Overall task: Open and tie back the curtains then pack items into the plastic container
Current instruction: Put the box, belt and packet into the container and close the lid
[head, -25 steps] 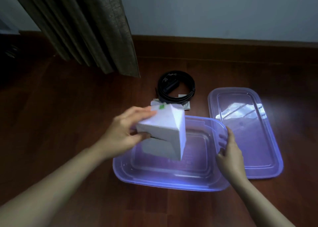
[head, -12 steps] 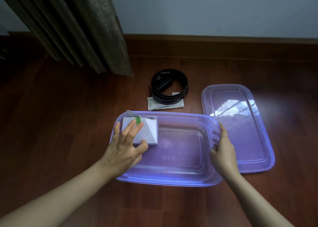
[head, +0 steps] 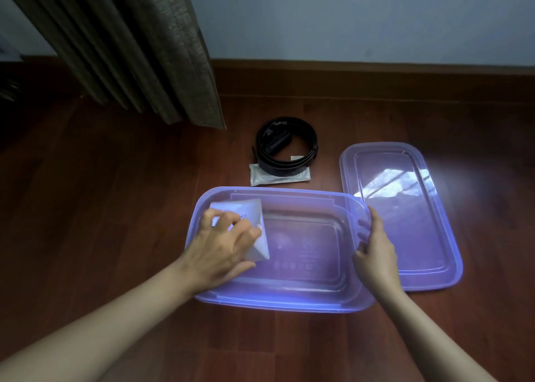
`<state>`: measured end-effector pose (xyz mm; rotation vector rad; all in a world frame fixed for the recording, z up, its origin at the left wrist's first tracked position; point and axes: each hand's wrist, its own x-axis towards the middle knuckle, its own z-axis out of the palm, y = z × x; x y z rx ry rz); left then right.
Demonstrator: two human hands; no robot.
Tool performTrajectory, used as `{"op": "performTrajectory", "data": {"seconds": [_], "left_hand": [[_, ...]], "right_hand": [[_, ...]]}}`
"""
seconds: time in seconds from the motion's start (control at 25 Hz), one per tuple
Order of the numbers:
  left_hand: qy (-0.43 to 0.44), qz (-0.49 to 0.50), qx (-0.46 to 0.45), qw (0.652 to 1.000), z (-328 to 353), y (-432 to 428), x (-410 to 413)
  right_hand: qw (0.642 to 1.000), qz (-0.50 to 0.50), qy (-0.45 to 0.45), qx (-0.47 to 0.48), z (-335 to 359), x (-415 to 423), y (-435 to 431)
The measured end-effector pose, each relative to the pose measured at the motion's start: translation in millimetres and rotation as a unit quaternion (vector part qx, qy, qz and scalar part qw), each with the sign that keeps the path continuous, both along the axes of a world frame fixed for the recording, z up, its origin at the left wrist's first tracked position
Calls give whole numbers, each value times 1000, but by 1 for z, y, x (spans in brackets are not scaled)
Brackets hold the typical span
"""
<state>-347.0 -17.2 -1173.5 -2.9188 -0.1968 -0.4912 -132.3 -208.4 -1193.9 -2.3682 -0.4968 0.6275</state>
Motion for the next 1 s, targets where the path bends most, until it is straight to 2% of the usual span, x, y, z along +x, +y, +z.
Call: {"op": "performTrajectory", "data": {"seconds": [0.12, 0.28, 0.44, 0.56, 0.68, 0.76, 0.8, 0.84, 0.92, 1.0], "left_hand": [[12, -45, 31, 998, -28, -12, -8], [59, 37, 68, 995, -48, -10, -7], [86, 43, 63, 993, -53, -14, -5], [113, 57, -12, 992, -38, -17, -5], [-1, 37, -135, 990, -2, -4, 26], [-54, 62, -193, 978, 14, 22, 70], [-52, 112, -248, 961, 19, 37, 95], [-43, 175, -320, 930, 19, 53, 120], [-9, 309, -447, 839, 8, 85, 162], [59, 417, -473, 774, -11, 111, 186]], "right_hand": [[1000, -11, 2, 3, 2, 0, 2], [999, -37, 14, -2, 6, -1, 1], [997, -56, 43, 13, 10, -3, 0], [998, -43, 37, 1, 11, -3, 2], [999, -34, 35, 3, 9, -3, 2], [999, -34, 33, -3, 9, -2, 3], [999, -34, 34, -7, 10, -2, 3], [999, -34, 35, -12, 10, -2, 3], [999, -34, 34, -16, 11, -2, 3], [999, -29, 34, -16, 11, -3, 3]]}}
